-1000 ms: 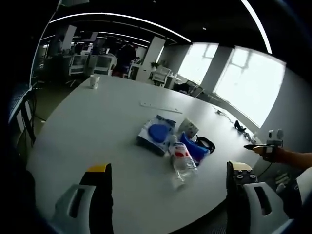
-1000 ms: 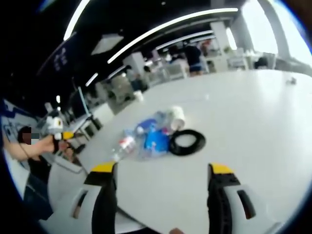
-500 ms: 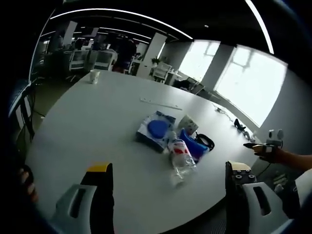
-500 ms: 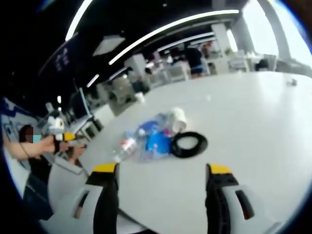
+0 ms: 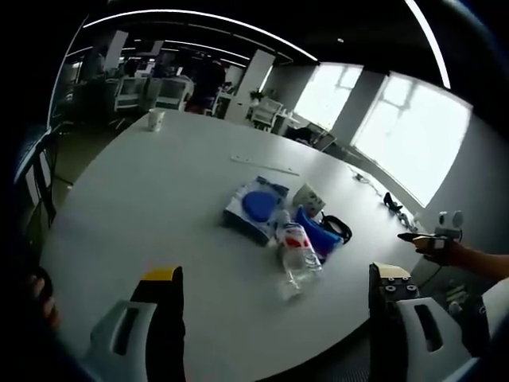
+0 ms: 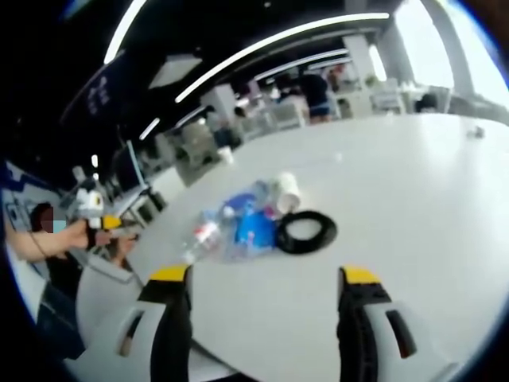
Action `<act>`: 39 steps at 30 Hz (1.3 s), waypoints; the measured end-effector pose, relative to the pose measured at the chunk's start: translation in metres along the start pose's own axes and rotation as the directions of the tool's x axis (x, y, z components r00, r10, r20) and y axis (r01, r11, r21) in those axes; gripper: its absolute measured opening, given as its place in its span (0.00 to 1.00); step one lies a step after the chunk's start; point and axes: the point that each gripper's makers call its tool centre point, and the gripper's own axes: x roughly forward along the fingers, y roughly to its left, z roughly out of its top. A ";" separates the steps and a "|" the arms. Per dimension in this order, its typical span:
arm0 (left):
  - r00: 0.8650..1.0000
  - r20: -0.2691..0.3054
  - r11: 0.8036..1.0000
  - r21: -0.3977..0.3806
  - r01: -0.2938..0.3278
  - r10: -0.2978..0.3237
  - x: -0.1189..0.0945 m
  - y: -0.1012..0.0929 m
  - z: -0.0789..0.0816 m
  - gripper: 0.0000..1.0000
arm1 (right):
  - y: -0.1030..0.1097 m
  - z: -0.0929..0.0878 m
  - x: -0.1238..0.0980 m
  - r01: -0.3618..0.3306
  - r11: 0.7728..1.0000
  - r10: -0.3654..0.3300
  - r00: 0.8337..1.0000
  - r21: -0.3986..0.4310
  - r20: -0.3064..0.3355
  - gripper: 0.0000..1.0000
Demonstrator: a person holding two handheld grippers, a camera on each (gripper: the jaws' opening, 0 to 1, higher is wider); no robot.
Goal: Arrange the tabletop items into an orderly group along one side of the table until the central work area is clear of visible clutter.
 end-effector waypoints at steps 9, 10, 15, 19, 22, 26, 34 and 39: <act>1.000 -0.011 1.000 -0.008 0.014 -0.014 0.008 -0.003 -0.002 0.97 | -0.002 0.000 0.007 -0.004 1.000 0.004 1.000 0.005 -0.008 0.72; 1.000 -0.015 1.000 -0.006 0.012 -0.012 0.009 -0.003 -0.003 0.97 | -0.002 0.001 0.007 -0.004 1.000 0.004 1.000 0.004 -0.008 0.72; 1.000 -0.022 1.000 -0.010 0.014 -0.014 0.014 -0.002 -0.003 0.96 | -0.003 0.002 0.009 -0.002 1.000 0.002 1.000 0.003 -0.008 0.72; 0.999 -0.030 1.000 -0.010 0.018 -0.018 0.018 -0.003 -0.005 0.96 | -0.003 0.003 0.011 -0.003 1.000 0.003 1.000 0.002 -0.011 0.72; 0.999 -0.038 1.000 -0.012 0.018 -0.018 0.021 -0.003 -0.006 0.96 | -0.003 0.003 0.013 -0.005 1.000 0.005 1.000 0.004 -0.016 0.72; 0.999 -0.045 1.000 -0.017 0.019 -0.020 0.025 -0.004 -0.007 0.96 | -0.002 0.003 0.016 -0.008 1.000 0.008 1.000 0.006 -0.021 0.72; 0.998 -0.060 1.000 -0.016 0.027 -0.028 0.032 -0.007 -0.009 0.95 | 0.000 0.001 0.020 -0.013 1.000 0.013 0.999 0.008 -0.031 0.72; 0.997 -0.066 0.999 -0.014 0.034 -0.035 0.036 -0.009 -0.010 0.95 | 0.002 0.000 0.021 -0.015 1.000 0.016 0.999 0.007 -0.034 0.72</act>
